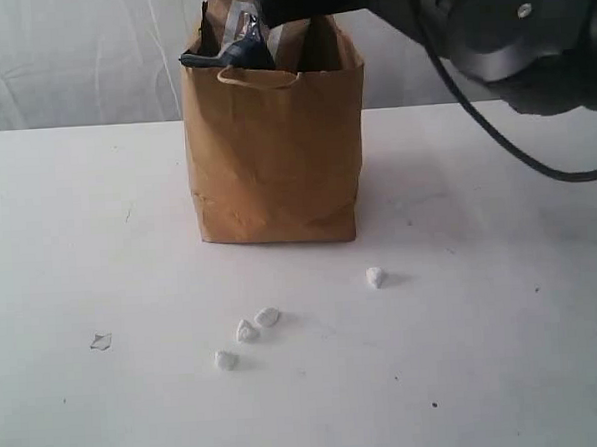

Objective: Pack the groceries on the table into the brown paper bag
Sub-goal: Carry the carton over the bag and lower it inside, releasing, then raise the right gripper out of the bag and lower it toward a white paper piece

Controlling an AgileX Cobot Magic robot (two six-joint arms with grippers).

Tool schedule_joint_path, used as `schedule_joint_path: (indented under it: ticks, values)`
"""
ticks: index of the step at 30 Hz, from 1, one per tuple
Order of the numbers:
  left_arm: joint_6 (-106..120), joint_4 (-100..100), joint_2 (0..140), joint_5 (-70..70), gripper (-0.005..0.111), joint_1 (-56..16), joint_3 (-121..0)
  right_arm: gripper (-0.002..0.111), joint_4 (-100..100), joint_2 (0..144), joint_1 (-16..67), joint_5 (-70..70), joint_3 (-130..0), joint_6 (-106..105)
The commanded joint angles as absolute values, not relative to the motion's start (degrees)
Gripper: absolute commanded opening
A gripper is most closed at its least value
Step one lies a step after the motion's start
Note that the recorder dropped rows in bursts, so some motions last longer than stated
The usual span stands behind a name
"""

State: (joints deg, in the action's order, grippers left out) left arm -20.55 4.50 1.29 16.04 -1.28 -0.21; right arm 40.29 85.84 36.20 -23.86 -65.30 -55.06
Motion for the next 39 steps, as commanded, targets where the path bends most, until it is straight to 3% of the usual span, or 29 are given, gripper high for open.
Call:
schedule_joint_path:
  ticks: [1,3,6,10,21,27,31,39]
  values:
    - [-20.6,4.9,1.1,16.0,0.0,-1.0,0.0,0.009,65.4,82.7,34.1,-29.3,-61.8,-76.4]
    - [-20.6,4.9,1.1,16.0,0.0,-1.0,0.0,0.0,76.7,81.5,34.0,-39.8,-61.1,-86.4]
    - [-20.6,4.9,1.1,16.0,0.0,-1.0,0.0,0.0,86.6,80.5,33.3,-54.6,-60.7,-98.6]
    - [-20.6,4.9,1.1,16.0,0.0,-1.0,0.0,0.0,99.9,79.2,30.3,-46.0,-57.6,-122.8]
    - [-20.6,4.9,1.1,16.0,0.0,-1.0,0.0,0.0,99.9,79.4,29.8,-44.6,-42.8,-122.6]
    - [-20.6,4.9,1.1,16.0,0.0,-1.0,0.0,0.0,99.9,79.4,29.8,-44.7,-37.7,-112.6]
    - [-20.6,4.9,1.1,16.0,0.0,-1.0,0.0,0.0,99.9,79.4,29.8,-37.9,-36.1,-94.5]
    - [-20.6,4.9,1.1,16.0,0.0,-1.0,0.0,0.0,97.1,79.4,29.8,-3.6,-32.6,-47.8]
